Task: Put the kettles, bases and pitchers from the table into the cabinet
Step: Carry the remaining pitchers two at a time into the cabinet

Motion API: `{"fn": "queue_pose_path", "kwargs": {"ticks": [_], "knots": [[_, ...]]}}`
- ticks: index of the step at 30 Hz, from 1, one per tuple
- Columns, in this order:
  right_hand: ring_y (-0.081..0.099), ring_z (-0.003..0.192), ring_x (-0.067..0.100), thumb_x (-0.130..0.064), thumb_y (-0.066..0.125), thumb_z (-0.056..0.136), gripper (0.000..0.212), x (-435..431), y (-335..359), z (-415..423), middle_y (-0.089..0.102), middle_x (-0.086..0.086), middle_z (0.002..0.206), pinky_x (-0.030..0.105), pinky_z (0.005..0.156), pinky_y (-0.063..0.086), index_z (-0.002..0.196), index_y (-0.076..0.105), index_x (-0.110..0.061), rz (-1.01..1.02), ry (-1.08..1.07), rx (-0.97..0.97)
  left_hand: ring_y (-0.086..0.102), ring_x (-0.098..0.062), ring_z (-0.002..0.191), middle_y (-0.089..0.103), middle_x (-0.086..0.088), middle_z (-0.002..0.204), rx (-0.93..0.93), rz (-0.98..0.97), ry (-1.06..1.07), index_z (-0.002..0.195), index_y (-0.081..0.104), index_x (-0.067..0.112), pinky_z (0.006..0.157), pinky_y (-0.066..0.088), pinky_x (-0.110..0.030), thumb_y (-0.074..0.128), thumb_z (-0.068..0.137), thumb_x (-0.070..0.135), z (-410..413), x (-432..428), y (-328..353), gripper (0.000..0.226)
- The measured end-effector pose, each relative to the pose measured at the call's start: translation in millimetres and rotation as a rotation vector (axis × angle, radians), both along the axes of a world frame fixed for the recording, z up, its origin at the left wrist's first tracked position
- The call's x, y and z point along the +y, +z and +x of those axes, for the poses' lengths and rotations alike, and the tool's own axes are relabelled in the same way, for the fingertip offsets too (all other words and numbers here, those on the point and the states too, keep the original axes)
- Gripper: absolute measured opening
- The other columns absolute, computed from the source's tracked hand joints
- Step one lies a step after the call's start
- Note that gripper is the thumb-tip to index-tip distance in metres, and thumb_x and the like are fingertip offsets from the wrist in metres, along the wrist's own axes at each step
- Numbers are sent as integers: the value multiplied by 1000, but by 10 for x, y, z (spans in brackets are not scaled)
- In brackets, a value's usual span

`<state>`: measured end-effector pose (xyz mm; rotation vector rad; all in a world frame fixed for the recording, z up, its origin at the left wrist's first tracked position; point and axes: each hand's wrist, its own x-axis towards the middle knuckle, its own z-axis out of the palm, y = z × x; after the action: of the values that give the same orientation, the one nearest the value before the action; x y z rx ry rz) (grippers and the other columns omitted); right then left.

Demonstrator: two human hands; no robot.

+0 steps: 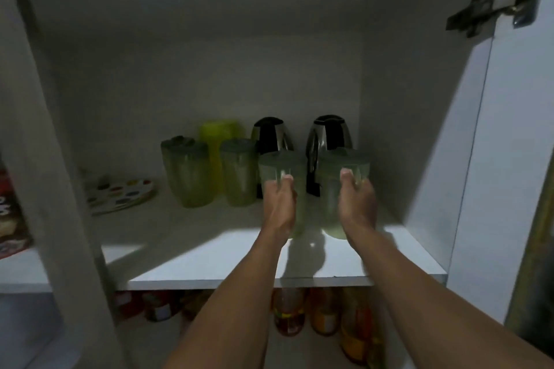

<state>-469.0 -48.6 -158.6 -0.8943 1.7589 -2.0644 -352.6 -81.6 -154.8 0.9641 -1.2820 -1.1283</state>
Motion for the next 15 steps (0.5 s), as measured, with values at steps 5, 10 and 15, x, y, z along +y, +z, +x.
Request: {"fn": "queue_pose_path", "kwargs": {"ticks": [5,10,15], "knots": [[61,100,32,-41,51,98,40,-441,-20,-317,64,14,103,30,76,36,109,61,-4,21,-142,-32,62,-37,91,66,-23,100,-42,33,-9,106,60,0,81,51,-40,46,85,52,-366,-631,-34,58],[58,92,31,-48,47,98,45,-816,15,-592,62,15,102,35,76,37,110,58,-6,74,-205,-17,52,-48,122,50,-32,135,-9,35,-37,134,47,-2,103,41,-62,41,61,64,-816,-1445,-301,99],[60,75,32,-45,53,89,35,-1066,69,-780,60,13,77,45,72,47,76,57,-12,20,-150,-41,50,-55,116,49,-39,127,54,19,-70,123,47,-7,100,39,-67,49,66,51,-1055,-1619,-254,81]]}}
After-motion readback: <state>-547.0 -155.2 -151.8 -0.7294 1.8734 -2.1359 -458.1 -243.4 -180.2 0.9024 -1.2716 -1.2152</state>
